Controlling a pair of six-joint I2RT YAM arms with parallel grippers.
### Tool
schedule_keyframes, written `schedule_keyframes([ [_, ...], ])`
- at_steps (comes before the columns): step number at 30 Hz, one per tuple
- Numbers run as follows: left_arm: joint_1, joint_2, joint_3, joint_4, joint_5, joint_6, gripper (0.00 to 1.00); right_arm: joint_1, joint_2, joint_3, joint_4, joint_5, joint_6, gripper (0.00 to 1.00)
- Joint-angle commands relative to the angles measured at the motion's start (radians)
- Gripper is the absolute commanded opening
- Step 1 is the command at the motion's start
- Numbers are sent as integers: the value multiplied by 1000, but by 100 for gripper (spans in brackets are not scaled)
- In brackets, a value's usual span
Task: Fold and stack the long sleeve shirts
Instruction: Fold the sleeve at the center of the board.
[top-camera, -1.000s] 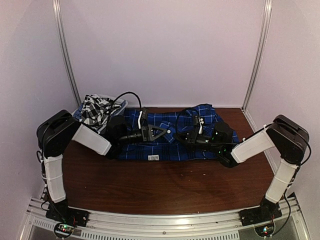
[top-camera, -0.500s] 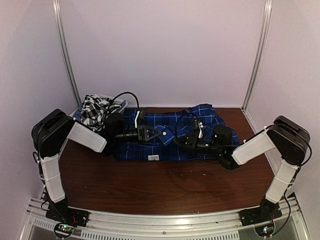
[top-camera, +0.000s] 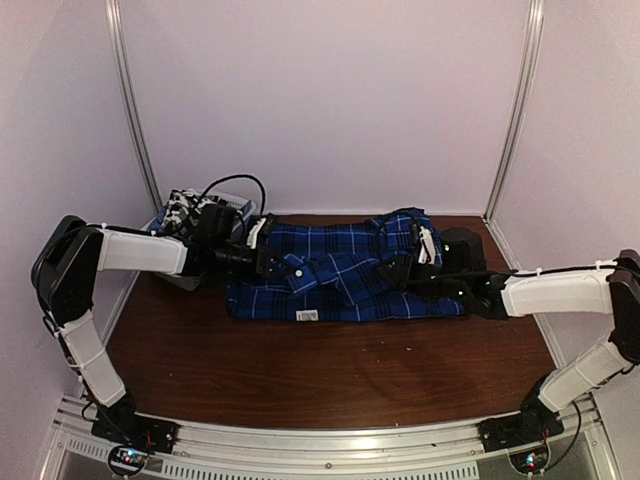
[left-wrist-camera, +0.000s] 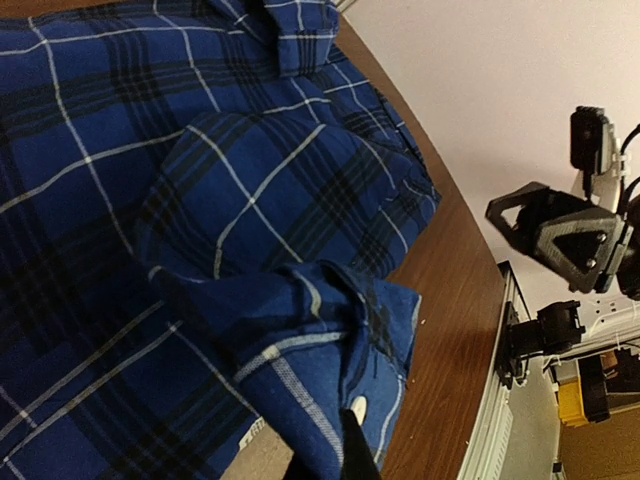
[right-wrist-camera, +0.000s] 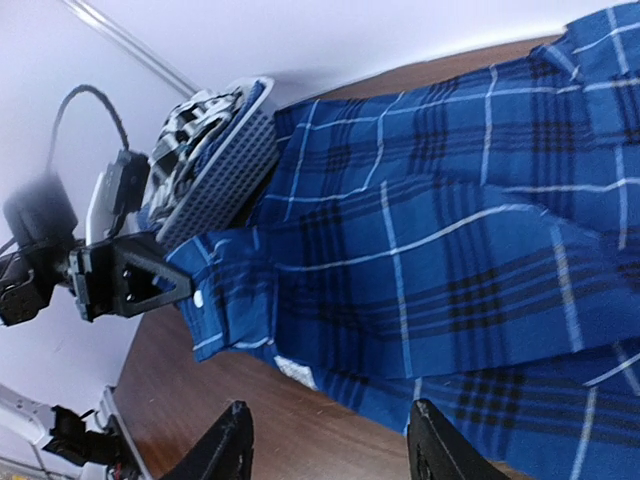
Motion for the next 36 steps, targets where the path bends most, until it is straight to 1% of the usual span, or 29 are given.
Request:
schedule_keyframes([
  [1, 50, 33, 51, -183, 2, 112, 0, -53, -32, 78, -254, 202, -155, 54],
  [7, 88, 65, 68, -234, 10, 143, 1, -117, 16, 126, -314, 229, -217, 54],
  [15, 130, 81, 40, -226, 13, 143, 3, -131, 86, 131, -297, 184, -229, 55],
  [18, 131, 95, -2, -158, 14, 111, 7, -131, 103, 124, -276, 168, -222, 54],
  [26, 131, 81, -153, 159, 36, -40, 24, -133, 136, 104, -248, 150, -214, 54],
  [29, 129, 81, -184, 221, 35, -70, 27, -133, 139, 93, -234, 146, -209, 55],
  [32, 130, 79, -201, 239, 20, -78, 24, -133, 141, 83, -226, 142, -205, 54],
  [34, 131, 75, -204, 239, 10, -79, 19, -133, 142, 81, -226, 145, -207, 55],
  [36, 131, 68, -203, 227, -6, -72, 10, -134, 139, 80, -233, 154, -212, 55],
])
